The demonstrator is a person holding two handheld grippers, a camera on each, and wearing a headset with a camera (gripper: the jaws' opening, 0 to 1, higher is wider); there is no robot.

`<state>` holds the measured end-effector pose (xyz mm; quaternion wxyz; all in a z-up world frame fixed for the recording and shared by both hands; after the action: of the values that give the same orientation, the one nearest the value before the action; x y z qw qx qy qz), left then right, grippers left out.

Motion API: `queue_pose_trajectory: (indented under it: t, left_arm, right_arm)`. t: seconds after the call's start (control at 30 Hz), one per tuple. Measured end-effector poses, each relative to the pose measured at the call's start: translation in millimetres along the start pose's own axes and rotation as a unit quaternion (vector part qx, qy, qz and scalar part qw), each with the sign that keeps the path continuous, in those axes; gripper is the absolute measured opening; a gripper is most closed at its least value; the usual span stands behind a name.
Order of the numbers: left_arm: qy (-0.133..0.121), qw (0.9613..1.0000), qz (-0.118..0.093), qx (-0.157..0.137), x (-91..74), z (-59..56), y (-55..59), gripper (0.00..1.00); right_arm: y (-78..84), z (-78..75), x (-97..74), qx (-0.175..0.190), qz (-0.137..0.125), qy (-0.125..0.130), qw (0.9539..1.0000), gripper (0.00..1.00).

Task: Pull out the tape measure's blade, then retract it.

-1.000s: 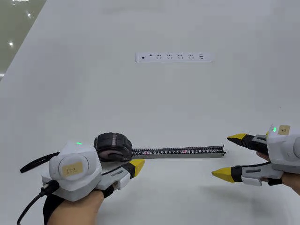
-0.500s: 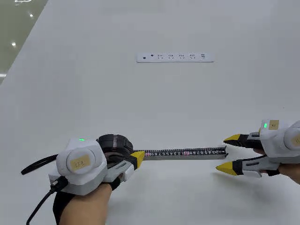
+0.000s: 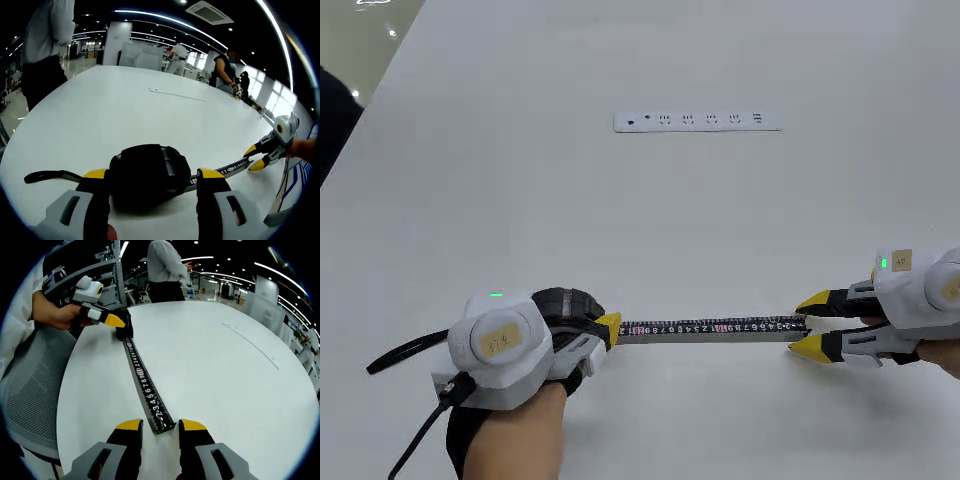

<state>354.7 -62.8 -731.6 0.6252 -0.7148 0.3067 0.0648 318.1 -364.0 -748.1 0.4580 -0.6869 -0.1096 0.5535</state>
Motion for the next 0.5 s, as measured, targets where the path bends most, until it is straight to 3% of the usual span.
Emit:
queue_pose_trajectory:
  t: [0.5]
  left_arm:
    - [-0.012, 0.9998, 0.006, -0.012, 2.9, 3.6, 0.6, 0.62]
  right_arm:
    - [1.2, -4.3, 2.0, -0.022, 0.002, -0.017, 0.9996, 0.16]
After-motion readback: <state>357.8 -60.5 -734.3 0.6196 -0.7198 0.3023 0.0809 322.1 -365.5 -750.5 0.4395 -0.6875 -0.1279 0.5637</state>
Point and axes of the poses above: the centre of the closed fingertips' face, and the gripper's own axes: x roughly forward along the fingers, z roughly to its left, y roughly out of its underside, the point moved 5 cm from there along -x, roughly backward along the fingers, and after that the axes turned 7 degrees about -z, right-handed, at the moved point
